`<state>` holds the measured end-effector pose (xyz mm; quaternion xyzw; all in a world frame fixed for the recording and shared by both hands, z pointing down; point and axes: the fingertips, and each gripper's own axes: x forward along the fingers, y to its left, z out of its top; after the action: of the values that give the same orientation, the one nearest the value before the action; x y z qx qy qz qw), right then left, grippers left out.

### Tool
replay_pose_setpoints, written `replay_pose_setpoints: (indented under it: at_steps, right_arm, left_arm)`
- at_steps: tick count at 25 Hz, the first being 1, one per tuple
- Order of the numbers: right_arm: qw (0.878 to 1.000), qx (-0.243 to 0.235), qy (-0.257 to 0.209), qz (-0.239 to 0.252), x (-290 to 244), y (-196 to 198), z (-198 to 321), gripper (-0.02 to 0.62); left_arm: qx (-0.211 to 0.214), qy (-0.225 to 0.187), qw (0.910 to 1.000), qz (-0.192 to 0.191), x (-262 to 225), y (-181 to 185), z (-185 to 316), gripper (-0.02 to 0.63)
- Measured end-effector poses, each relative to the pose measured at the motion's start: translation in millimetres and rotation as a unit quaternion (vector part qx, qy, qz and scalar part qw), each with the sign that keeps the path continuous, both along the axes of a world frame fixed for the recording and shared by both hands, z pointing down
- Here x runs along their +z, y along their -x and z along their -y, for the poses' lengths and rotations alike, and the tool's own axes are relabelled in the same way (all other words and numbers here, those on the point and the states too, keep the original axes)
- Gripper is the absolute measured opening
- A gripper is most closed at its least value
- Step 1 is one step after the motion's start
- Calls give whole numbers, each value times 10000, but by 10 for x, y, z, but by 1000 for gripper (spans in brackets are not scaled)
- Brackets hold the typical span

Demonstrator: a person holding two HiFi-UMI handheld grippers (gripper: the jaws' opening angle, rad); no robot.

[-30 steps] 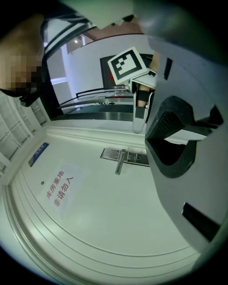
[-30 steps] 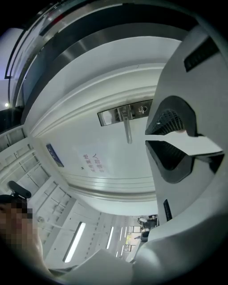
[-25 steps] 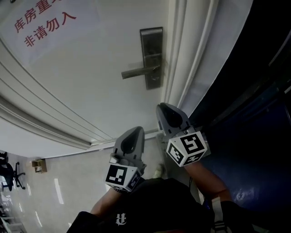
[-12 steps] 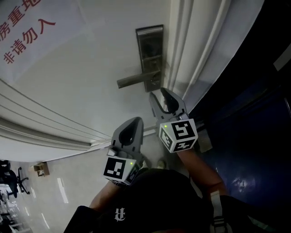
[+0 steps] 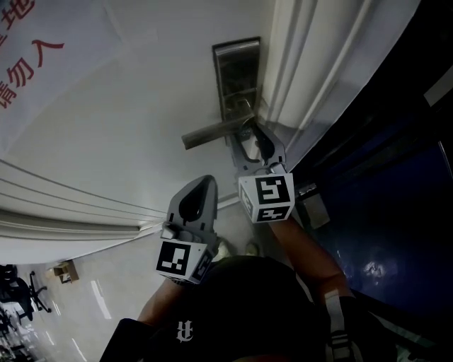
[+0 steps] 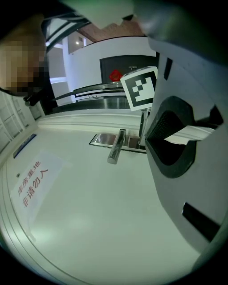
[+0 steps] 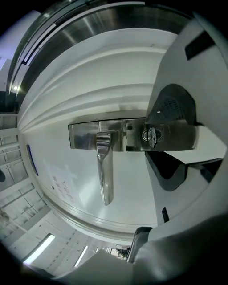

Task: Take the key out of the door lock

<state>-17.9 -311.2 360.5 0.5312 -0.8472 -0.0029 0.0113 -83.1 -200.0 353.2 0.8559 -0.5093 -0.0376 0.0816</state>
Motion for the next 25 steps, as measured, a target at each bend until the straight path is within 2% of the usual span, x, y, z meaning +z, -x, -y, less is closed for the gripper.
replay_pose_setpoints:
  at_steps: [10, 12, 25]
  right_arm:
    - [9996, 242, -69, -160, 0, 19, 86, 169]
    - [9993, 306, -68, -178, 8, 11, 93, 144]
    - [9990, 427, -95, -78, 7, -32, -15, 135]
  left_arm:
    - [73, 52, 10000, -18, 40, 32, 48, 6]
    - [68, 59, 10000, -21, 36, 45, 40, 6]
    - [89, 15, 10000, -21, 51, 82, 7, 6]
